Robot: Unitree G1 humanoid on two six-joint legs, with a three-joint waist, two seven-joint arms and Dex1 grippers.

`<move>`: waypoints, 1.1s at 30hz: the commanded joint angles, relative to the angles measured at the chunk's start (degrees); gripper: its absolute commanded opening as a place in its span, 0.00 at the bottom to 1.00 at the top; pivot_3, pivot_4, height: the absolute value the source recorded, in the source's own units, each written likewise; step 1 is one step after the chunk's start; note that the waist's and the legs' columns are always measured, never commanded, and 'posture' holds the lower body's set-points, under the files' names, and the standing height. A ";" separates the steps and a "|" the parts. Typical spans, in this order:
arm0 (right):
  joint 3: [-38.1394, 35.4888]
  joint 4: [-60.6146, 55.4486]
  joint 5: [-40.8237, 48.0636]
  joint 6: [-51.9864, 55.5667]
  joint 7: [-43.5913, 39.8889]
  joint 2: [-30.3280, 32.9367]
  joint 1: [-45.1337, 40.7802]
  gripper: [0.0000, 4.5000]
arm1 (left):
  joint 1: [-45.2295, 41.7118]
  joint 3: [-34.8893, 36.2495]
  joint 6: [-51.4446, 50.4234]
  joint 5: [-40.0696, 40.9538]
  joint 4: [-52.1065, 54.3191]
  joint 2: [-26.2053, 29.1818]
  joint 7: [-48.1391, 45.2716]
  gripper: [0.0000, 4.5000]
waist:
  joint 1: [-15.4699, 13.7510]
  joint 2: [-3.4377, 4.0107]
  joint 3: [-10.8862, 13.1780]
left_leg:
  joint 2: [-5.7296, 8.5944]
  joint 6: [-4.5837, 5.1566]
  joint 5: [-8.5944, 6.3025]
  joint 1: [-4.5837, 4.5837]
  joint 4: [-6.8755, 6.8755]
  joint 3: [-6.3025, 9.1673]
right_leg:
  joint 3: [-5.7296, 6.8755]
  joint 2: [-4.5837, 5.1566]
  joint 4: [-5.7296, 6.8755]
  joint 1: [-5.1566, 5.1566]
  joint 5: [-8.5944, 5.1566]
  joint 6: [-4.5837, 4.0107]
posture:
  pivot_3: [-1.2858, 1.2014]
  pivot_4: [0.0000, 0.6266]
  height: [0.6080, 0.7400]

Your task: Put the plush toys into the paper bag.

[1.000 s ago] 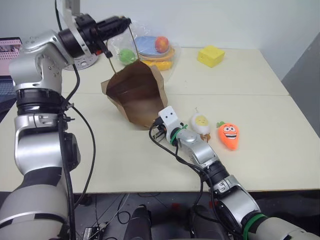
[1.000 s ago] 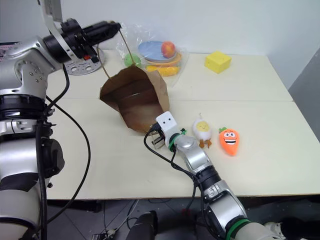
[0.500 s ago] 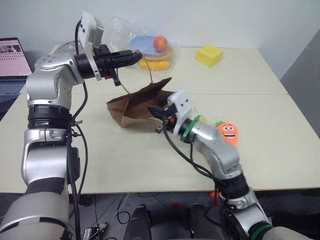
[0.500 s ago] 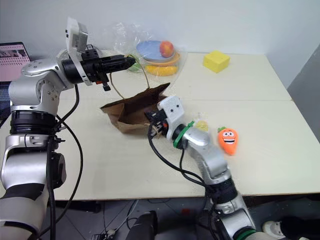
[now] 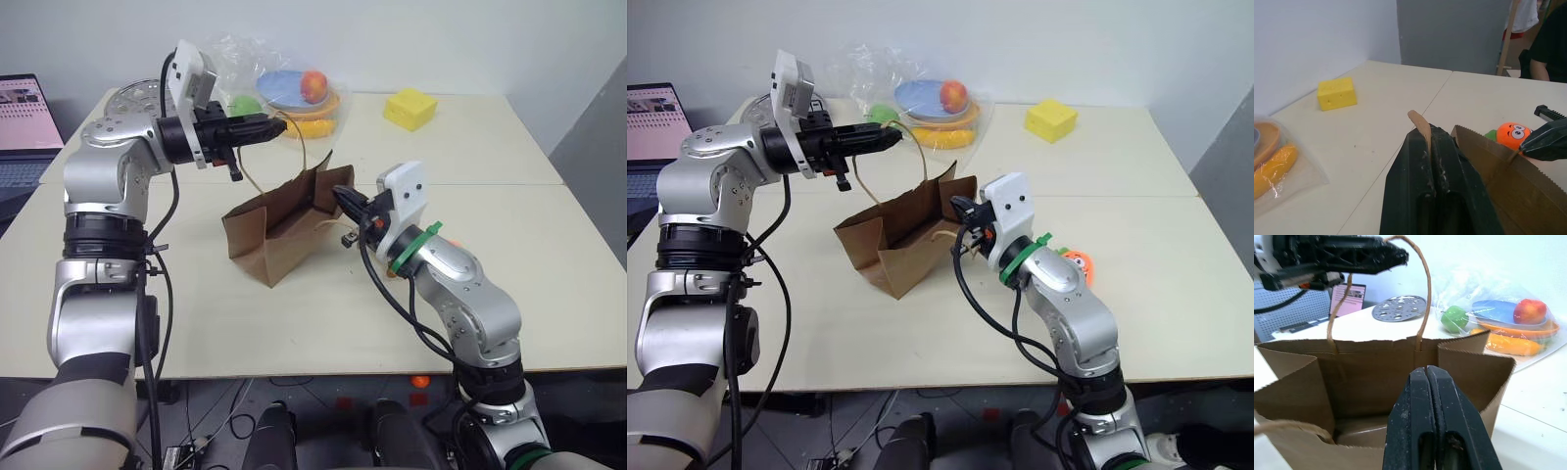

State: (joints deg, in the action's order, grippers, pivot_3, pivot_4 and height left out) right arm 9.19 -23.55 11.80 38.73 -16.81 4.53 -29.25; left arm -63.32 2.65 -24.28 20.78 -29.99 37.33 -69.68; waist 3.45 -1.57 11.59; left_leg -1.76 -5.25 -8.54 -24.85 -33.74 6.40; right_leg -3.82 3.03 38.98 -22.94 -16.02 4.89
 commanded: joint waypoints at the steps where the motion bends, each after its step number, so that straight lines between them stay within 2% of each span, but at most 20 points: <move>1: 0.45 -0.52 -1.05 -2.84 0.56 0.07 -0.96 0.01 | -1.93 0.16 1.07 -0.23 1.60 0.45 -0.69 0.00 | -0.01 0.00 0.00 | 0.00 0.00 0.00 0.00 0.00 0.00 | 0.00 0.00 0.00 0.00 0.00 0.00 | 0.52 0.24 1.00; 4: 1.73 1.12 -3.35 -4.29 0.66 1.51 -1.45 0.01 | -1.83 0.33 0.67 -0.24 2.27 0.60 -0.88 0.00 | -0.01 0.00 0.00 | 0.00 0.00 0.00 0.00 0.00 0.00 | 0.00 0.00 0.00 0.00 0.00 0.00 | 0.52 0.24 1.00; 9: 1.26 7.10 -9.94 -6.21 6.48 2.03 -4.94 0.01 | -0.48 0.39 -0.34 0.05 4.78 1.18 -1.69 0.00 | -0.02 0.00 0.00 | 0.00 0.00 0.00 0.00 -0.01 -0.01 | -0.01 0.00 0.00 0.00 0.00 0.00 | 0.52 0.24 1.00; 12: 0.10 9.20 -9.54 -7.28 6.86 0.96 -6.67 0.01 | -0.08 0.53 -1.16 0.26 5.68 1.58 -1.97 0.00 | 0.04 0.00 0.00 | 0.00 0.00 0.00 0.00 -0.01 -0.01 | -0.01 0.00 0.00 -0.01 0.00 0.00 | 0.52 0.24 1.00; 16: 0.90 11.27 -2.99 -8.69 -0.99 -1.15 -9.82 0.01 | 0.49 0.05 -1.07 -0.16 6.48 1.75 -2.55 0.00 | 0.22 0.01 0.00 | 0.00 0.00 0.00 0.00 0.01 -0.02 | -0.02 0.00 0.00 -0.04 0.00 0.00 | 0.52 0.24 1.00; 20: 8.03 13.14 -3.34 -2.62 -9.06 2.67 -10.50 0.01 | -0.66 0.10 -0.42 -0.34 6.11 1.78 -3.02 0.00 | 0.35 0.00 0.00 | -0.01 0.00 0.00 0.00 0.02 -0.02 | -0.02 0.00 0.01 -0.04 0.00 0.00 | 0.52 0.24 1.00; 25: 11.17 11.55 -4.13 0.28 -10.83 4.60 -8.54 0.01 | -9.16 3.28 0.05 0.41 -1.69 1.86 -0.21 0.00 | -0.07 -0.01 0.01 | -0.01 0.00 0.00 -0.04 -0.02 0.00 | 0.02 -0.01 0.00 -0.04 0.00 0.01 | 0.52 0.24 1.00; 30: 10.93 11.74 -4.67 -0.13 -10.35 4.21 -8.49 0.01 | -13.31 3.85 0.18 0.44 -5.67 1.74 -1.07 0.00 | 0.05 0.00 0.01 | -0.01 0.00 0.00 -0.04 -0.02 -0.03 | -0.01 -0.01 0.01 -0.09 -0.02 0.04 | 0.52 0.24 1.00; 33: 9.99 15.22 -4.60 -1.28 -8.33 0.87 -10.26 0.01 | -18.76 4.78 -2.14 2.23 -7.16 1.64 -2.39 0.00 | 0.25 -0.02 0.02 | -0.02 0.00 0.00 -0.05 -0.01 -0.04 | -0.02 -0.02 0.03 -0.14 -0.02 0.03 | 0.52 0.24 1.00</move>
State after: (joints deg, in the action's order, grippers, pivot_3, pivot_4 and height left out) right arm 20.13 -8.82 7.31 39.13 -26.24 7.32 -37.34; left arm -77.52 5.26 -25.69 20.69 -38.22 38.46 -71.21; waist 3.70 -1.59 11.61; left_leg -1.79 -5.24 -8.54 -24.95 -33.75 6.36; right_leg -3.85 3.01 39.01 -23.12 -16.04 4.92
